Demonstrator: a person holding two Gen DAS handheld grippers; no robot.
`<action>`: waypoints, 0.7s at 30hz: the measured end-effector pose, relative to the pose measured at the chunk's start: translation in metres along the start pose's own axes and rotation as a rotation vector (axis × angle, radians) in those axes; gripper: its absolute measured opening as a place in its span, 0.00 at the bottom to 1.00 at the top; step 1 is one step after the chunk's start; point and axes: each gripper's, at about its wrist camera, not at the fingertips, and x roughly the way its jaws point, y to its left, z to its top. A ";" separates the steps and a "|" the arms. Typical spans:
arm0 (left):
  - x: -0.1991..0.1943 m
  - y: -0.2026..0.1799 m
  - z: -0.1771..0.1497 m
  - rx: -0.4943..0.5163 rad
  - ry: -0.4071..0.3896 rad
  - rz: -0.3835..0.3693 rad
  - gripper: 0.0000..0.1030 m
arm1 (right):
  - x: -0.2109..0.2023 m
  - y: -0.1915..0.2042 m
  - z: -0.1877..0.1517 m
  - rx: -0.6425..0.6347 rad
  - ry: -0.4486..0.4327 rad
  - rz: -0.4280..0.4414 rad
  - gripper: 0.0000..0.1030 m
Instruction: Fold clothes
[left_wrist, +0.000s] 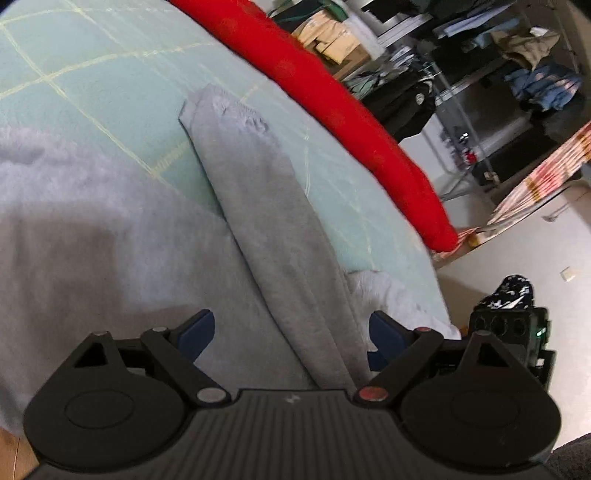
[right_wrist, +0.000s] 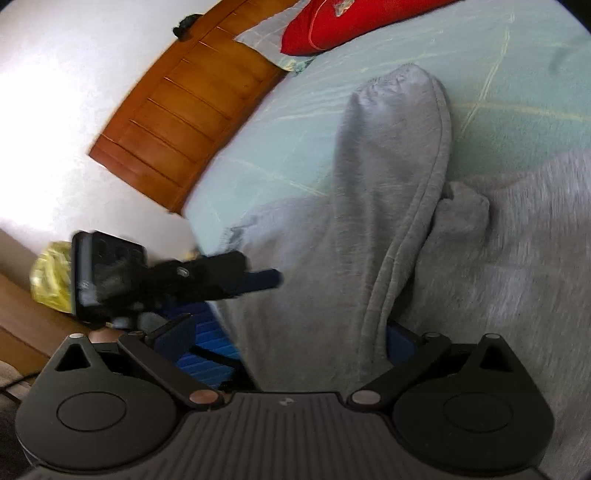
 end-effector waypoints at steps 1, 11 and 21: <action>-0.002 0.004 0.002 -0.007 0.001 -0.014 0.88 | 0.005 0.002 0.002 0.007 -0.002 -0.034 1.00; -0.016 0.033 0.014 -0.041 0.019 -0.122 0.88 | 0.036 0.046 0.002 -0.075 0.045 -0.021 1.00; 0.019 0.046 0.038 -0.081 0.106 -0.271 0.88 | 0.029 0.020 0.014 0.059 -0.090 -0.081 1.00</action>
